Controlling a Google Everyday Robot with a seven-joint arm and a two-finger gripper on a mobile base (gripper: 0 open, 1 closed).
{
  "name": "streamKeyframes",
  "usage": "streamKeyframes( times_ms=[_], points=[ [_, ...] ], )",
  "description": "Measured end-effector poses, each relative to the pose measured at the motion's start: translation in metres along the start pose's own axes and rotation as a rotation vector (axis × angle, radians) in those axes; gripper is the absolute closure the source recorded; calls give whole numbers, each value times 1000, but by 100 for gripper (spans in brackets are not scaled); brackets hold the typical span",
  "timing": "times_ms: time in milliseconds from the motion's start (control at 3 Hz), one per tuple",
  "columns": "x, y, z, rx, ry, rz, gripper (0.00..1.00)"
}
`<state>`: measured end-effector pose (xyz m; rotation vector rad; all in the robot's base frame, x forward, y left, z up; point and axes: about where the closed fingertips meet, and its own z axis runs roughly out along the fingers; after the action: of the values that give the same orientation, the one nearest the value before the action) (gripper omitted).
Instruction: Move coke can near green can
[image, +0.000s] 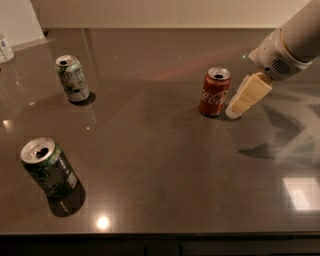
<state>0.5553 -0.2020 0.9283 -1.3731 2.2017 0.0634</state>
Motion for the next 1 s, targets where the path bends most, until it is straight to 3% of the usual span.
streamKeyframes(
  times_ms=[333,1000],
  points=[
    [-4,-23,15,10,-69,75,0],
    [-23,-34,43,-54,-167,151,0]
  ],
)
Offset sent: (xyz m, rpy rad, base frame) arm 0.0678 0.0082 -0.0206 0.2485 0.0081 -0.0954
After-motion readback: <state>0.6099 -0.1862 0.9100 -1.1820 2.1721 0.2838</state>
